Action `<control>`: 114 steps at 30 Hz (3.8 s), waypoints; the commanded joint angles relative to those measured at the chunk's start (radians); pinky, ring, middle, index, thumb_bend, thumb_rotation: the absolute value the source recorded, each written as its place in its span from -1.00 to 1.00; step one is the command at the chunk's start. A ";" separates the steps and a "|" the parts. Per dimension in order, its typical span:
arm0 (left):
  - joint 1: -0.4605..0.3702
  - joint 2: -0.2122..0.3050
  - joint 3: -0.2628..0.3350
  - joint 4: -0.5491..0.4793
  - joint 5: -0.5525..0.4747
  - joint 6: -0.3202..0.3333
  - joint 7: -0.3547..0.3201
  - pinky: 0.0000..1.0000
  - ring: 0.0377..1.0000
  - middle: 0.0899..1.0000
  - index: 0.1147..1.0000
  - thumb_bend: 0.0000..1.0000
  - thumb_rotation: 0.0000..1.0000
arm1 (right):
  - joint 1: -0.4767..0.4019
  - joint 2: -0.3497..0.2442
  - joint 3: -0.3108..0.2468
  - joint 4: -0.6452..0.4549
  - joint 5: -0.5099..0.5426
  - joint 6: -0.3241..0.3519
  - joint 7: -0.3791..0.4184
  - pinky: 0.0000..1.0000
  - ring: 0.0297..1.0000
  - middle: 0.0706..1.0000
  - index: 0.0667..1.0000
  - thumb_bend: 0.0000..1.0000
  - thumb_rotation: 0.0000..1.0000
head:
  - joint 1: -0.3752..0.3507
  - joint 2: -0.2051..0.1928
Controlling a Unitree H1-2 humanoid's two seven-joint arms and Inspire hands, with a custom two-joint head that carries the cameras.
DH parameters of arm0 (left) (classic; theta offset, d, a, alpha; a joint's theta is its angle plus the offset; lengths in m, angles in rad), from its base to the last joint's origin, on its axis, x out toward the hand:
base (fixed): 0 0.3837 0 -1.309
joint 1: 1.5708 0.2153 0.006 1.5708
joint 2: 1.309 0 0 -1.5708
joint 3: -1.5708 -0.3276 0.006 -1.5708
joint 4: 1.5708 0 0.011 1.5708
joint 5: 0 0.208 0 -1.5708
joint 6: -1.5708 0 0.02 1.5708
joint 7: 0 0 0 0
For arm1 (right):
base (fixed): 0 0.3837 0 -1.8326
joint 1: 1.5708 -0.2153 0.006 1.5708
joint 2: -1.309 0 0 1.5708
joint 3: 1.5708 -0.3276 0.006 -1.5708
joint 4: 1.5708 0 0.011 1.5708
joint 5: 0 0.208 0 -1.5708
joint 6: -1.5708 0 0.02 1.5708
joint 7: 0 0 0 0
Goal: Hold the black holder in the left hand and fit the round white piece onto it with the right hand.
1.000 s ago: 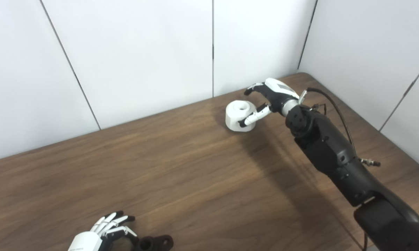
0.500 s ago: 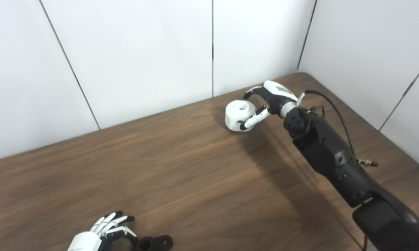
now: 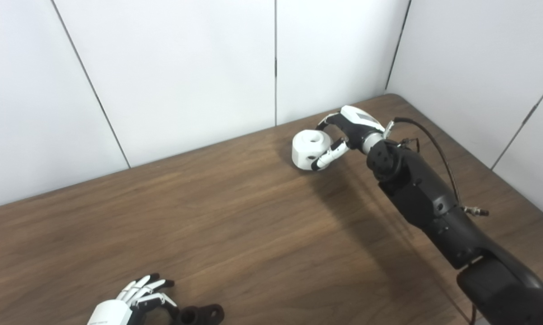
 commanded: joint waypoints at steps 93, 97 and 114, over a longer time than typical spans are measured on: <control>-0.005 -0.084 -0.088 -0.067 0.155 0.178 -0.123 0.87 0.83 0.62 -0.16 0.05 -0.90 | 0.207 0.062 0.025 -0.798 0.032 -0.104 0.196 0.57 0.83 0.53 -0.11 0.05 -0.73 | 0.348 0.134; -0.007 -0.087 -0.088 -0.079 0.155 0.191 -0.135 0.88 0.83 0.62 -0.16 0.05 -0.90 | 0.203 0.103 0.047 -0.844 0.026 -0.074 0.237 0.60 0.85 0.54 -0.11 0.05 -0.73 | 0.355 0.148; -0.038 -0.119 -0.118 -0.066 0.194 0.210 -0.145 0.88 0.82 0.59 -0.16 0.05 -0.90 | 0.211 0.182 0.140 -0.855 0.007 -0.134 0.283 0.60 0.86 0.55 -0.11 0.05 -0.73 | 0.417 0.190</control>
